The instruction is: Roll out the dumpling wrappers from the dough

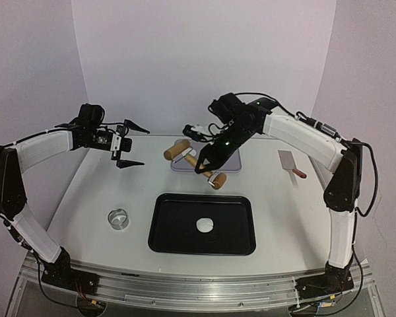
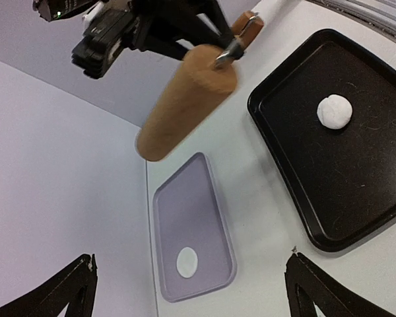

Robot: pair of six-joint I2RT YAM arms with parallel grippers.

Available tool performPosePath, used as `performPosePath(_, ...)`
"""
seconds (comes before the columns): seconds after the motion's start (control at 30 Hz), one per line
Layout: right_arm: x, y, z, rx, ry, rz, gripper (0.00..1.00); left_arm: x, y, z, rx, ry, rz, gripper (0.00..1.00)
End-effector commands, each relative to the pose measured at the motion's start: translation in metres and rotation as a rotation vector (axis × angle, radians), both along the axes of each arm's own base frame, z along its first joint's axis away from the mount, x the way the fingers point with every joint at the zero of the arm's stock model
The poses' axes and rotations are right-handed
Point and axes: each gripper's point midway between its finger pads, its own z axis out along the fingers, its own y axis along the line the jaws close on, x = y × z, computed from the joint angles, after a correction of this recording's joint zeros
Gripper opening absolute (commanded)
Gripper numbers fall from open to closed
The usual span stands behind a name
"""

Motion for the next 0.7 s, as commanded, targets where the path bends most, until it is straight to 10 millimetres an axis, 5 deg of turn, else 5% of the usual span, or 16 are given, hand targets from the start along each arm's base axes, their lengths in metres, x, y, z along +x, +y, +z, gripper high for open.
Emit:
performPosePath(0.0,-0.017,0.024,0.019,0.051,-0.050,0.130,0.00,-0.013,-0.012,0.023,-0.001,-0.139,-0.137,0.99)
performPosePath(0.2,-0.032,0.048,0.019,0.056,-0.088,0.201,0.00,-0.054,-0.020,0.006,0.061,-0.191,-0.280,0.84)
performPosePath(0.3,-0.038,0.055,0.017,0.056,-0.099,0.231,0.00,-0.057,-0.027,0.008,0.064,-0.211,-0.302,0.76)
performPosePath(0.67,-0.046,0.072,0.019,0.093,-0.087,0.274,0.00,-0.056,-0.035,0.023,0.049,-0.236,-0.298,0.74)
